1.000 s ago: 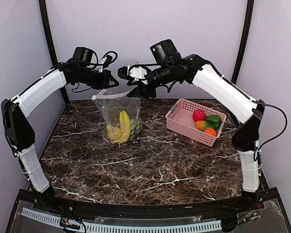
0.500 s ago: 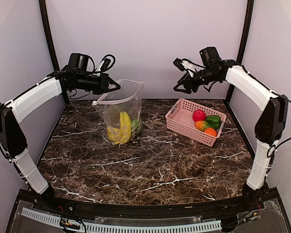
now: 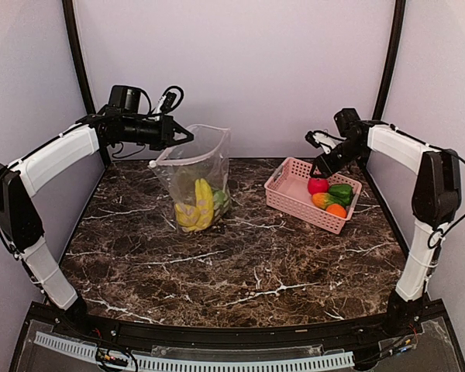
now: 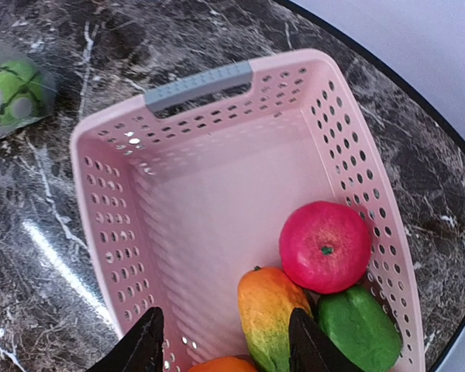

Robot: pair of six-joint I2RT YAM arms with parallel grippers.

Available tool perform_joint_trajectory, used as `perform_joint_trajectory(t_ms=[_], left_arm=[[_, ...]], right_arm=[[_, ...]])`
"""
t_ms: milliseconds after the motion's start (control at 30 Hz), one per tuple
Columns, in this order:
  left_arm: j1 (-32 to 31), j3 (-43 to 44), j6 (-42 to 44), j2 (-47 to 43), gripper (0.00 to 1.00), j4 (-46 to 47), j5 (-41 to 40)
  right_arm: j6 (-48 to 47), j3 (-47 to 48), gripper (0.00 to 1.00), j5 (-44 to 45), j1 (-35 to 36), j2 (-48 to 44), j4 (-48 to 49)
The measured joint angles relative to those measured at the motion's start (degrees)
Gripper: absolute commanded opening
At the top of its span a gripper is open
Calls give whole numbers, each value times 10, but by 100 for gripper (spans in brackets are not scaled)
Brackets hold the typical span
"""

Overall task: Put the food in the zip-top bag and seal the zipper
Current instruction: Pick up the fake fruit from the bin.

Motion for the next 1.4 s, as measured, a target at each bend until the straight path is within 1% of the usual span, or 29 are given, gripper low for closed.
perform_joint_trajectory(t_ms=[200, 367, 467, 567, 633, 700, 800, 1067, 1200, 1333, 1400], left_arm=[[0, 2, 2, 0, 1, -11, -5], [0, 2, 4, 1, 1, -13, -9], [0, 4, 5, 2, 1, -14, -9], [0, 13, 7, 8, 1, -21, -8], [0, 18, 7, 11, 1, -26, -8], [0, 21, 10, 13, 1, -27, -8], [0, 23, 11, 15, 1, -31, -8], [0, 33, 13, 21, 1, -35, -8], [0, 33, 13, 21, 1, -36, -8], [0, 33, 13, 21, 1, -36, -8], [0, 33, 12, 21, 1, -36, -8]], right_arm=[[37, 2, 66, 74, -2, 39, 5], [56, 26, 71, 112, -2, 83, 5], [65, 51, 71, 126, -4, 111, 2], [73, 74, 67, 139, -6, 130, 0], [76, 84, 67, 146, -6, 139, 0], [80, 91, 71, 152, -7, 145, 0], [83, 99, 73, 160, -7, 154, -1], [85, 120, 72, 167, -8, 193, -1], [85, 123, 72, 179, -8, 198, -1], [86, 131, 78, 184, -8, 205, -1], [87, 132, 79, 186, -8, 209, -1]])
